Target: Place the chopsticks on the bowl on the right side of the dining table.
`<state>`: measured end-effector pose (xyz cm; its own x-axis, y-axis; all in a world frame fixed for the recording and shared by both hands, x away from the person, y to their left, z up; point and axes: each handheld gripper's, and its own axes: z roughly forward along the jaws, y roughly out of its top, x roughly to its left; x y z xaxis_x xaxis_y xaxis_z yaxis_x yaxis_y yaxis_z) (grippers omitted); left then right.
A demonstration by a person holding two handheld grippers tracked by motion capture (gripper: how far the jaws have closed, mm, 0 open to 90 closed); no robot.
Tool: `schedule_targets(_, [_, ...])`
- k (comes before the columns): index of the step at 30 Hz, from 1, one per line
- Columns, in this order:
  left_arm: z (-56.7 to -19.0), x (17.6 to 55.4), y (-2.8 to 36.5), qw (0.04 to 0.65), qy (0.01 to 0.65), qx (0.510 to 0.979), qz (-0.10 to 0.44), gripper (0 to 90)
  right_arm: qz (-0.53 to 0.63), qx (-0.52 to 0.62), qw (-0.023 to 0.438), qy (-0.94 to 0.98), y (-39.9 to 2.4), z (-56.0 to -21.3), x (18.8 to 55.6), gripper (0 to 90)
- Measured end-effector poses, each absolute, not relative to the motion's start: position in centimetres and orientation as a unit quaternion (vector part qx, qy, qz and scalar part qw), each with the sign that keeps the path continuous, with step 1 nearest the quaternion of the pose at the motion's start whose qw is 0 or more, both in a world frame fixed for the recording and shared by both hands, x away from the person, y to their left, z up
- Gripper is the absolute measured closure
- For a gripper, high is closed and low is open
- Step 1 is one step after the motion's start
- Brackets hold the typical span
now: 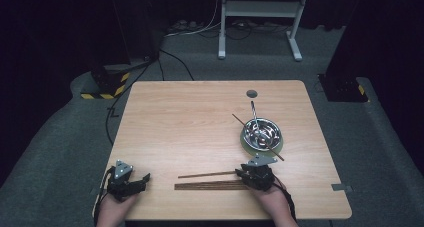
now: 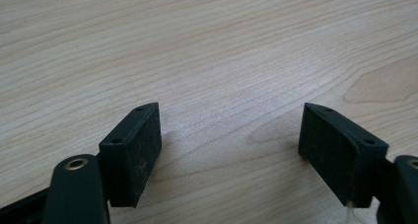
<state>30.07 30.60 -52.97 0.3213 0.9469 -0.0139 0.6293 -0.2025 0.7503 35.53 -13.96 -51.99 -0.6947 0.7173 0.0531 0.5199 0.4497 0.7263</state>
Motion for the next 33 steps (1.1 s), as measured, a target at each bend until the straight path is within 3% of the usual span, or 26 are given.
schedule_targets(15, [-53.0, 30.1, 30.6, 0.338, 0.533, 0.739, 0.235, 24.2, 0.371, 0.375, 0.143, 0.838, -14.3, -52.0, 35.5, 76.9])
schedule_targets(22, [-53.0, 30.1, 30.6, 0.338, 0.533, 0.739, 0.235, 24.2, 0.377, 0.351, 0.143, 0.845, -13.8, -51.7, 35.5, 70.0])
schedule_targets(33, [-52.9, 30.0, 30.6, 0.335, 0.531, 0.742, 0.235, 24.2, 0.364, 0.303, 0.120, 0.873, -9.7, -49.2, 38.1, 73.0])
